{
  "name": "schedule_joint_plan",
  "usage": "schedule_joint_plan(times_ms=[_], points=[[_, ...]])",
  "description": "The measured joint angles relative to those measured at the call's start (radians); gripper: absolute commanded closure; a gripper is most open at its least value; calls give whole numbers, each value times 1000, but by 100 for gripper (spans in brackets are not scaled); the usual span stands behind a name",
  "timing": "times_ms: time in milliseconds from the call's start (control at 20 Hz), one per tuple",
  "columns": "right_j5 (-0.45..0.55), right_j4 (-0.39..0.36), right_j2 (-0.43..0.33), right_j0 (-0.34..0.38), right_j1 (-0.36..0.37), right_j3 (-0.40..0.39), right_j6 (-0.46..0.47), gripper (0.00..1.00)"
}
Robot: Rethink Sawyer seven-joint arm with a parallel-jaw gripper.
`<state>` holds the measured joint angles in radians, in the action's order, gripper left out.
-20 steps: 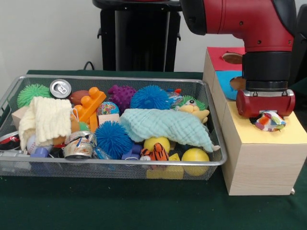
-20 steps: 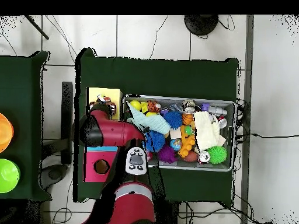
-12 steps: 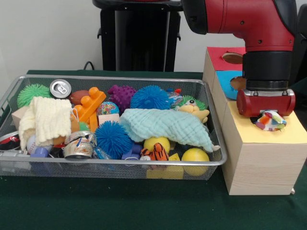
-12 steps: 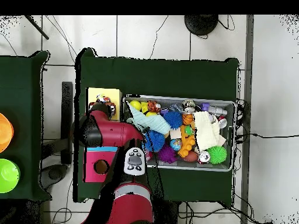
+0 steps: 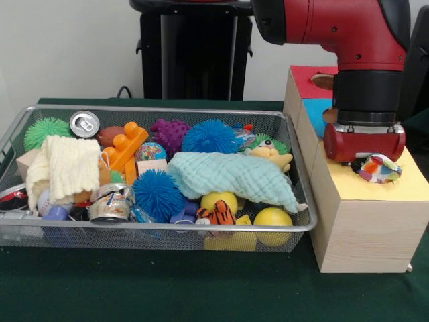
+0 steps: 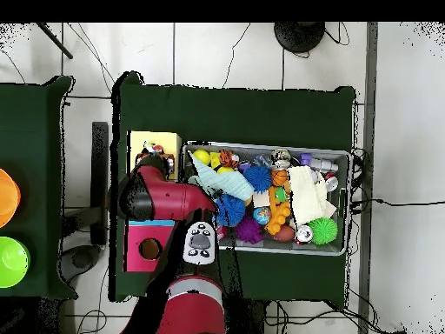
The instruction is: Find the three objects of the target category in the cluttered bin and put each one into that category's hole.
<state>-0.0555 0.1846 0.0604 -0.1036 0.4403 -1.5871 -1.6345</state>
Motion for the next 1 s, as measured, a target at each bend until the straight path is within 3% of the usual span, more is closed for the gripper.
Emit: schedule_joint_plan(times_ms=[400,650,1000], points=[[79,0,6,-5,22,0,0,100],[231,0,28,-25,69,0,0,100],[368,-1,58,-47,135,3,0,100]])
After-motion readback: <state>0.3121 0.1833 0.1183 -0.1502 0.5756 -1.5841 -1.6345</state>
